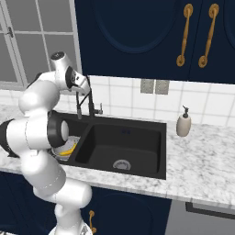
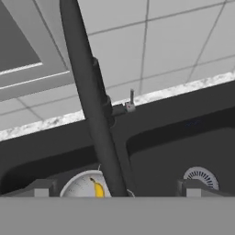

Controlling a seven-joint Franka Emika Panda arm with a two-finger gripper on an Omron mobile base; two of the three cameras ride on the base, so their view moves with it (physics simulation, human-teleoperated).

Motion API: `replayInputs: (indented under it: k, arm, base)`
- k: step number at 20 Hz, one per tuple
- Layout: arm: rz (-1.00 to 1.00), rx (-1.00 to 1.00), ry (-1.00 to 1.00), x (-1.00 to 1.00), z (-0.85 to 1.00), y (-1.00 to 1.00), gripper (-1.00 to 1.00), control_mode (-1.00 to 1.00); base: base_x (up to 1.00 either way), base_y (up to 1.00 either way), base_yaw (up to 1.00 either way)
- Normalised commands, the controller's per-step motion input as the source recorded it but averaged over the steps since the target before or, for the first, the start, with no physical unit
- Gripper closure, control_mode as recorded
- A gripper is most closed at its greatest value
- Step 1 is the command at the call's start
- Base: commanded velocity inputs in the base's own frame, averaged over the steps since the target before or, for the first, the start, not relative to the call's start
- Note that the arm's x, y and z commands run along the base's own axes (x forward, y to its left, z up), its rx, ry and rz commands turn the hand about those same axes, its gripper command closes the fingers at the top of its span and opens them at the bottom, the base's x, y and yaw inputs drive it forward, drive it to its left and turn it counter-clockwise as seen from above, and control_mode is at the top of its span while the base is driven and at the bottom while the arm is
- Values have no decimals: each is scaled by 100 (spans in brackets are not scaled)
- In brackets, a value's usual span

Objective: Put the colander in the sink, put the banana in the colander, and turn on the sink faucet and pour water over the colander.

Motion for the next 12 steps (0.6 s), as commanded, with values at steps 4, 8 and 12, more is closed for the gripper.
replayInputs:
  k: [4, 8, 12]
  arm:
    - [7, 0, 0, 32, -37, 21, -100, -100]
    - [4, 0, 0, 37, -11, 2, -100, -100]
    - [0, 0, 0, 29, 0, -1, -100, -100]
  base:
    - [0, 0, 0]
    - [0, 0, 0]
    - [0, 0, 0]
